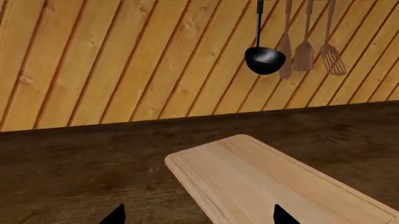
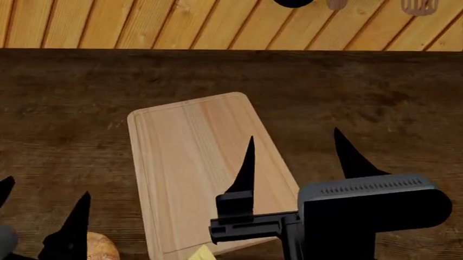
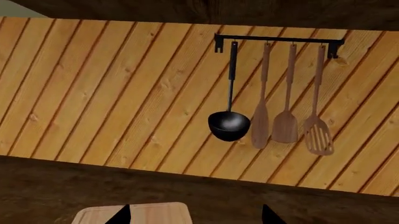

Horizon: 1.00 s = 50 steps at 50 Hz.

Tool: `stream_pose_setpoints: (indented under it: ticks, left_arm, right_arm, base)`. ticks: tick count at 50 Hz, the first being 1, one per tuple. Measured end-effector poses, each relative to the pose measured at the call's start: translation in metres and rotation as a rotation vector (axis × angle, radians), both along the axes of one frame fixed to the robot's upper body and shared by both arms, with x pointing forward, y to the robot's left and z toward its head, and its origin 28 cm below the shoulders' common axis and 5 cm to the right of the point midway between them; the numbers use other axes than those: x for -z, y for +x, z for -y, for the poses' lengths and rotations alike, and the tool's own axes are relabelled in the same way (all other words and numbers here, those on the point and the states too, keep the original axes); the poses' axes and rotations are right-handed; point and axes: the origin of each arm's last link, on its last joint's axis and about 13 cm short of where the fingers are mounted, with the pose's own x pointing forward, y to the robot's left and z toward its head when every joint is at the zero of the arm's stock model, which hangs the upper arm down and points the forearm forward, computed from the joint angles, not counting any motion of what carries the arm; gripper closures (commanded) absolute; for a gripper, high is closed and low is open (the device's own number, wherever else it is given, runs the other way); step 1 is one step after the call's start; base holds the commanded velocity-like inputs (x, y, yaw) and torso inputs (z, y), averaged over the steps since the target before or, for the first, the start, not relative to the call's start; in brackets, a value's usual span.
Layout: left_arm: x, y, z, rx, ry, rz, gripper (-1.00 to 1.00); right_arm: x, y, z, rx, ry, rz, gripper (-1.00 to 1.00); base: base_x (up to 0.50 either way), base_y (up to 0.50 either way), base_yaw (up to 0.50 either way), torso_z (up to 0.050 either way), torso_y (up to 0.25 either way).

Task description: Place the bread and cheese on the cutting board.

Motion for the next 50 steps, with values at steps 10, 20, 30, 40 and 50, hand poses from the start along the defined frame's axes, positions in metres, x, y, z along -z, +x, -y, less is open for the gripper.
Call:
stream_pose_setpoints:
  ticks: [10,20,30,40,50]
  left_arm:
    - [0.008,-0.013,0.005,0.073,0.069,-0.112,-1.0]
    - [0.02,-0.01,0.007,0.093,0.098,-0.195,-1.0]
    - [0.03,-0.001,0.008,0.091,0.116,-0.249,-1.0]
    - [0.039,0.008,0.007,0.067,0.126,-0.287,-1.0]
    - [0.051,0.016,0.006,0.047,0.129,-0.326,-1.0]
  right_arm:
    - [-0.002,-0.003,0.0,0.009,-0.006,-0.014,-1.0]
    - [-0.003,-0.004,0.001,0.009,-0.007,-0.027,-1.0]
    - [-0.002,-0.004,0.0,0.002,-0.009,-0.037,-1.0]
    - [-0.002,-0.004,0.0,-0.005,-0.013,-0.044,-1.0]
    - [-0.001,-0.004,-0.001,-0.01,-0.017,-0.047,-1.0]
  base:
    - [0.0,0.0,0.0,0.0,0.0]
    - [0.0,0.0,0.0,0.0,0.0]
    - [0.0,0.0,0.0,0.0,0.0]
    - [0.0,0.0,0.0,0.0,0.0]
    - [0.0,0.0,0.0,0.0,0.0]
